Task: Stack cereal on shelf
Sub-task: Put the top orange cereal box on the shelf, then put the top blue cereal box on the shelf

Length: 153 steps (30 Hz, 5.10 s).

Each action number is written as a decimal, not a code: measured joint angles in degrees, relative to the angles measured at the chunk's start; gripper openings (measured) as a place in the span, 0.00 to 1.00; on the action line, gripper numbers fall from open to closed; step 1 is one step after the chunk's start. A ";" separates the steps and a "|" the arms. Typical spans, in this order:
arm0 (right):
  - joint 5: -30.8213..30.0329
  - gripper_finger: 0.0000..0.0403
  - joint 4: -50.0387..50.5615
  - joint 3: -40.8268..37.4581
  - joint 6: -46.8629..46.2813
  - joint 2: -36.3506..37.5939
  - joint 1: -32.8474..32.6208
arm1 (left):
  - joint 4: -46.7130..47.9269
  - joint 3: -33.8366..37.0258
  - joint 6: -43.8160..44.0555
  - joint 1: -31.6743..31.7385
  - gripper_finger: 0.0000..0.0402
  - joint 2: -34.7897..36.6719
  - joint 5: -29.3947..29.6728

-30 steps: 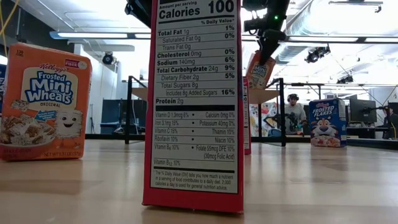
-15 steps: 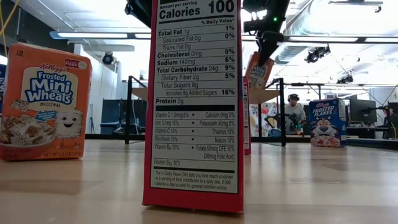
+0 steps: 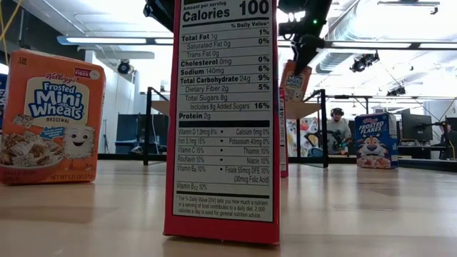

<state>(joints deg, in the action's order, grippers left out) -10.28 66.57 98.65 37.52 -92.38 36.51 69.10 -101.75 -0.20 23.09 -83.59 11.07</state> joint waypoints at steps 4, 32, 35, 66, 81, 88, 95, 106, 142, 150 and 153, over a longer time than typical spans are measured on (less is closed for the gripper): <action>0.55 0.46 0.86 0.00 0.24 0.00 0.00 | 0.00 0.00 -0.01 0.02 0.50 0.00 0.00; 0.57 0.60 -1.55 0.00 1.49 0.02 0.63 | 0.00 0.00 -0.01 0.00 0.50 0.00 0.02; -0.24 0.60 -1.73 0.00 1.51 0.04 0.63 | 0.00 0.00 0.01 0.00 0.50 0.00 0.00; -3.48 0.60 2.98 4.91 -1.99 0.57 0.74 | 0.00 0.00 0.00 0.02 0.50 0.00 0.00; 1.88 0.60 22.01 5.42 -23.18 3.59 0.74 | 0.00 0.00 -0.01 0.02 0.50 0.00 0.02; 3.27 0.60 19.04 -3.40 -28.60 11.65 0.10 | 0.00 0.00 0.00 0.01 0.50 0.00 0.01; 3.23 0.60 11.41 -15.49 -32.66 21.38 -0.28 | 0.00 0.00 0.00 0.02 0.50 0.00 0.00; 0.13 0.60 10.53 -26.61 -44.44 28.51 -0.28 | 0.00 0.00 0.01 0.01 0.50 0.00 0.00; -3.68 0.60 2.09 -43.71 -45.24 28.47 2.66 | 0.00 0.00 -0.01 0.00 0.50 0.00 0.00; -2.62 0.60 2.09 -43.71 -43.96 26.50 4.72 | 0.00 0.00 0.00 0.02 0.50 0.00 0.00; -2.23 0.60 2.09 -43.71 -42.85 25.13 4.87 | 0.00 0.00 -0.01 0.01 0.50 0.00 0.00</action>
<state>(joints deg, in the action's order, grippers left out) -12.51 68.66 54.94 -5.33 -67.25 41.39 69.10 -101.75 -0.21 23.10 -83.59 11.07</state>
